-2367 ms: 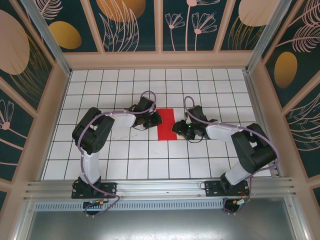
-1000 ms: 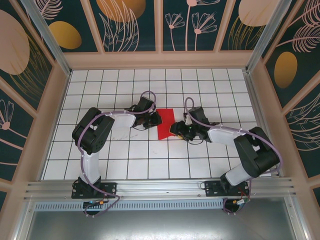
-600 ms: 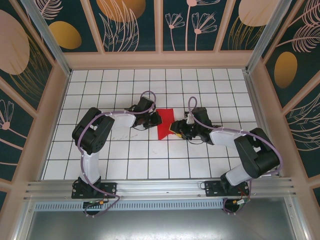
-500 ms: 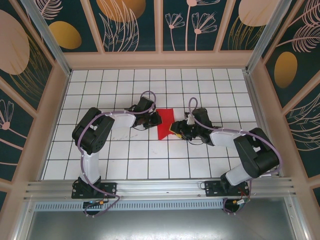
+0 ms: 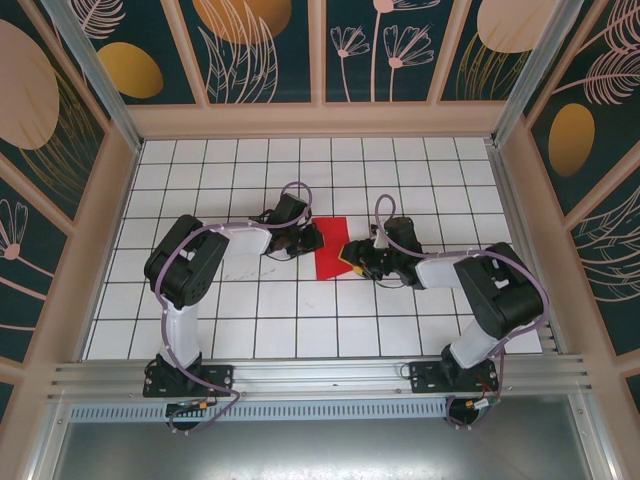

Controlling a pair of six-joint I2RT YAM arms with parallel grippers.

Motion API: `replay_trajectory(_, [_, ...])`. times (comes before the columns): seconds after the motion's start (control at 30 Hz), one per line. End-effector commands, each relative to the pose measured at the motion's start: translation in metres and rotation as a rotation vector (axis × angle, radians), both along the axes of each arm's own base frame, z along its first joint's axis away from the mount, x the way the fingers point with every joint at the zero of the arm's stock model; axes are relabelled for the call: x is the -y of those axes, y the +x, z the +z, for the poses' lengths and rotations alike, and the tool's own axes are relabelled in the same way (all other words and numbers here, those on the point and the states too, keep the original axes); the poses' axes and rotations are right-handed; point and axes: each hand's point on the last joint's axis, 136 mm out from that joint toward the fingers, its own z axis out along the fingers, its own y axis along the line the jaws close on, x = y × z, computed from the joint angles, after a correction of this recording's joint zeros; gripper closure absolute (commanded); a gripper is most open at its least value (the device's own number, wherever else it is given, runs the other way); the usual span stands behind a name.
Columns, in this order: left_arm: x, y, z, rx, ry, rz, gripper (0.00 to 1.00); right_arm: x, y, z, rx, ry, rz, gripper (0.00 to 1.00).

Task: Fold a paper plane with a square sheet of paper (pick it up from the middle)
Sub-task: Third fold the triangle at the center of the table.

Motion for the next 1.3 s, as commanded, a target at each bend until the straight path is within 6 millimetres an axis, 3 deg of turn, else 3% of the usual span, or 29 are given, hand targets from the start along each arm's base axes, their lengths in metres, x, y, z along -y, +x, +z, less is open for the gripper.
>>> replay_trajectory(0.0, [-0.024, -0.025, -0.045, -0.119, 0.119, 0.021, 0.87, -0.007, 0.008, 0.011, 0.024, 0.045, 0.011, 0.56])
replay_trajectory(0.2, [-0.017, -0.022, -0.030, -0.087, 0.076, 0.005, 0.87, 0.001, -0.006, -0.003, -0.082, 0.006, 0.001, 0.72])
replay_trajectory(0.4, [0.006, -0.019, 0.016, 0.016, -0.090, -0.066, 0.82, 0.007, -0.016, -0.018, -0.162, -0.047, 0.003, 0.95])
replay_trajectory(0.53, [0.011, -0.018, 0.034, 0.060, -0.133, -0.087, 0.80, 0.011, -0.025, -0.019, -0.175, -0.068, 0.016, 0.99])
replay_trajectory(0.73, [0.002, -0.022, 0.005, -0.004, -0.060, -0.079, 0.83, 0.015, -0.034, -0.017, -0.182, -0.078, 0.022, 0.99])
replay_trajectory(0.87, [-0.004, -0.025, -0.010, -0.032, -0.018, -0.071, 0.85, 0.015, -0.032, -0.014, -0.180, -0.071, 0.009, 0.89])
replay_trajectory(1.03, [-0.009, -0.027, -0.019, -0.045, 0.019, -0.066, 0.87, 0.021, -0.031, -0.009, -0.169, -0.095, -0.018, 0.80])
replay_trajectory(1.27, [-0.010, -0.027, -0.024, -0.053, 0.033, -0.069, 0.88, 0.026, -0.033, -0.009, -0.177, -0.117, -0.035, 0.80])
